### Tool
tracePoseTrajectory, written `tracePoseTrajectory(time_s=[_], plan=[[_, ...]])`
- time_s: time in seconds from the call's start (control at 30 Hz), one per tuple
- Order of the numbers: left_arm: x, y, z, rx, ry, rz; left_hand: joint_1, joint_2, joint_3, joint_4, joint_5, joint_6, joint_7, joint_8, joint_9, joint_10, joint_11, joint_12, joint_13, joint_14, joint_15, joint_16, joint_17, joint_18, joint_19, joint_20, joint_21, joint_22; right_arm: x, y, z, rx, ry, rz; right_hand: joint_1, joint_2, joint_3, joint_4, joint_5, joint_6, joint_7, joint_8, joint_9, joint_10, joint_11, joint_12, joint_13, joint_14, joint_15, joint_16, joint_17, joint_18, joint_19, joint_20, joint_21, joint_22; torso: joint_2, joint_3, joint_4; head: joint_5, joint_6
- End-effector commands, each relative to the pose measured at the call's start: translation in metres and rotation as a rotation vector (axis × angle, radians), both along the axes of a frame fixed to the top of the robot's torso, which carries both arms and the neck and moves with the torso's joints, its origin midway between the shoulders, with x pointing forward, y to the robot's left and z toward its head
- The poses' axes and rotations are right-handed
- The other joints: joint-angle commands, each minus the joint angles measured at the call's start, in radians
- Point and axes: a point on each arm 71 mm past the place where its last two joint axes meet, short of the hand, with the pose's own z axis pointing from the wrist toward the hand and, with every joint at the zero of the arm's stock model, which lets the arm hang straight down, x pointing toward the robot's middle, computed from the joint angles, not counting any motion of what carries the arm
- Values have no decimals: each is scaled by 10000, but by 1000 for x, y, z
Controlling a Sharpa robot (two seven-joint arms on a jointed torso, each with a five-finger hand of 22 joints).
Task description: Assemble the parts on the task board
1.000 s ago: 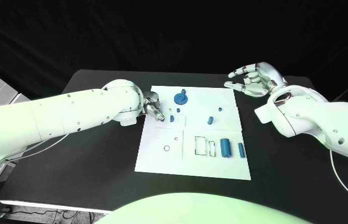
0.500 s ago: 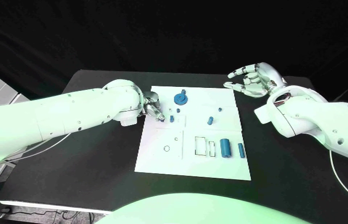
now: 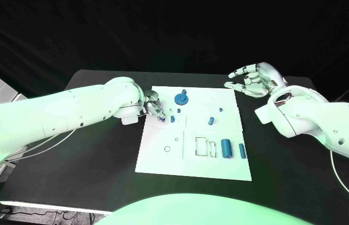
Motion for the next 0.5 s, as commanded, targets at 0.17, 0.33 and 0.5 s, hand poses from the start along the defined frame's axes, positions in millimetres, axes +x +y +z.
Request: tracePoseTrajectory(time_s=[0.17,0.33,0.5], plan=[[-5,-3,-5,97,863,-496,45,63,2001,-2093,80,46,-67,27,-20,79,-24,25,22,1020,-75,64,2632,-125,44,-74,-34,1431,0,1,0,-52,-17,175,-48,17,-24,45,38,-69,7,51,5,-78,-9,-32,1142,751,-40,-48,1435,63,607,-23,-68,2162,-5,14,0,-4,-21],[-4,-1,-5,269,853,-571,56,49,1994,-2120,114,66,-75,30,-28,103,-32,49,57,1020,-80,64,2632,-102,-26,-79,-73,1351,-1,1,0,-55,-10,170,-48,17,-24,45,38,-69,7,51,5,-78,-9,-32,1142,751,-40,-48,1435,63,607,-23,-68,2162,-3,7,-2,-6,-21],[-3,0,-5,356,769,-566,60,42,1991,-2133,137,77,-78,31,-32,123,-36,73,93,1020,-83,64,2632,-105,-19,-82,-69,1361,-1,1,0,-58,-8,163,-48,17,-24,45,38,-69,7,51,5,-78,-9,-32,1142,751,-40,-48,1435,63,607,-23,-68,2162,2,1,6,-15,-17]])
